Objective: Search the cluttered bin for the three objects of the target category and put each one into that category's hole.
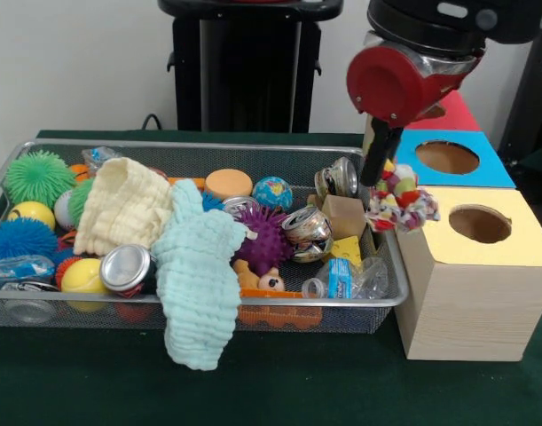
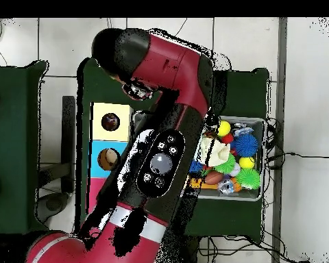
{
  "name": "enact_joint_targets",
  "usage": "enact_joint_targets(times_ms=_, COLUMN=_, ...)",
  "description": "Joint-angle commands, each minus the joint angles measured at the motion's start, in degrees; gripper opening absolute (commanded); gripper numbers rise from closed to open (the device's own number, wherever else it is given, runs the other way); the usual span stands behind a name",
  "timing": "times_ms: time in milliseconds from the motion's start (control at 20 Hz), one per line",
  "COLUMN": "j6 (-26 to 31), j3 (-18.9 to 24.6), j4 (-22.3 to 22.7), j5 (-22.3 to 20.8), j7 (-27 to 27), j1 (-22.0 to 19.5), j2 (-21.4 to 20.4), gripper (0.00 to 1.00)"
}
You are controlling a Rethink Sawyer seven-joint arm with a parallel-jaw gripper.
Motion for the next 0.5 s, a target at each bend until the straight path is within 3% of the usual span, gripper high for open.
enact_joint_targets(times_ms=50, j6=3.5, j3=16.8, j4=0.6, j5=1.1, j7=-18.7, j1=-4.6, j2=-3.6, gripper=0.00)
enact_joint_targets(times_ms=350, j6=3.5, j3=18.4, j4=0.7, j5=-1.9, j7=-18.1, j1=-4.9, j2=-4.5, gripper=0.00)
enact_joint_targets(times_ms=500, j6=1.4, j3=19.4, j4=4.9, j5=-4.4, j7=-21.6, j1=-4.9, j2=-7.3, gripper=0.00)
